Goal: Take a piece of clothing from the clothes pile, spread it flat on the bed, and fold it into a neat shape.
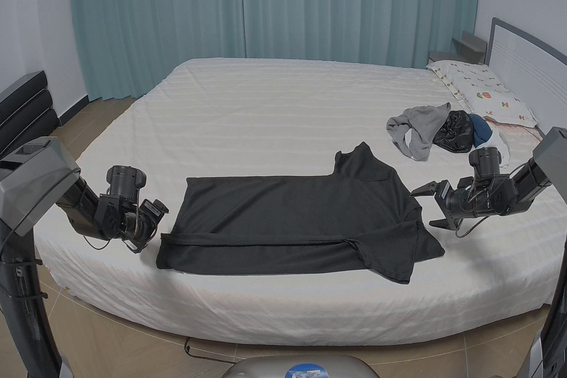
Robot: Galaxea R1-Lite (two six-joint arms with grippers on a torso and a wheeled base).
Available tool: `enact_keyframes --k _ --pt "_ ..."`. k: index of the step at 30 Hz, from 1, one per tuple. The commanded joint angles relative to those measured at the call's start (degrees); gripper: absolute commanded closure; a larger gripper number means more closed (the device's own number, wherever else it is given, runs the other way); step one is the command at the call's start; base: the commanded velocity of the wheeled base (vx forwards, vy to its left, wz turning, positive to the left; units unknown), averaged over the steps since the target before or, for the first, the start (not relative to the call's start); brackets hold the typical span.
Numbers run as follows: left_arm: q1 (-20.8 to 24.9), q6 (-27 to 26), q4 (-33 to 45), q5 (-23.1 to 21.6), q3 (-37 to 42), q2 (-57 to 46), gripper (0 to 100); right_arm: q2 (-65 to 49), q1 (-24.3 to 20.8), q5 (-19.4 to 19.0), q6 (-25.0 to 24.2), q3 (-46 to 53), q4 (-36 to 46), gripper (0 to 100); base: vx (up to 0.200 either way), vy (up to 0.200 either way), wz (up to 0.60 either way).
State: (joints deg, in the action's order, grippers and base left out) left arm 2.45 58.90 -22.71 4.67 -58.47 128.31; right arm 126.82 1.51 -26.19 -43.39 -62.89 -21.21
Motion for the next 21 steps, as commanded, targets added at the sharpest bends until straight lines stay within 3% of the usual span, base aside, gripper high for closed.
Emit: enact_keyframes --k 1,5,14,21 --pt "-2.3 0.2 -0.8 -4.3 5.2 -6.2 0 -6.0 0.8 -0.1 -0.5 5.0 -0.1 0 0.0 0.0 0.0" --pt "-2.8 1.7 -1.4 -6.4 8.2 -8.3 0 -8.7 0.9 -0.4 -0.3 10.6 -1.2 0 0.0 0.0 0.0" --pt "-2.4 4.6 -0.7 -6.9 9.5 -9.0 0 -9.1 -0.5 -0.8 -0.9 20.9 -14.2 0 0.0 0.0 0.0" --pt "-2.1 4.5 -1.1 -6.9 9.9 -9.0 0 -9.7 -1.8 -0.8 -2.0 23.5 -15.7 0 0.0 0.0 0.0"
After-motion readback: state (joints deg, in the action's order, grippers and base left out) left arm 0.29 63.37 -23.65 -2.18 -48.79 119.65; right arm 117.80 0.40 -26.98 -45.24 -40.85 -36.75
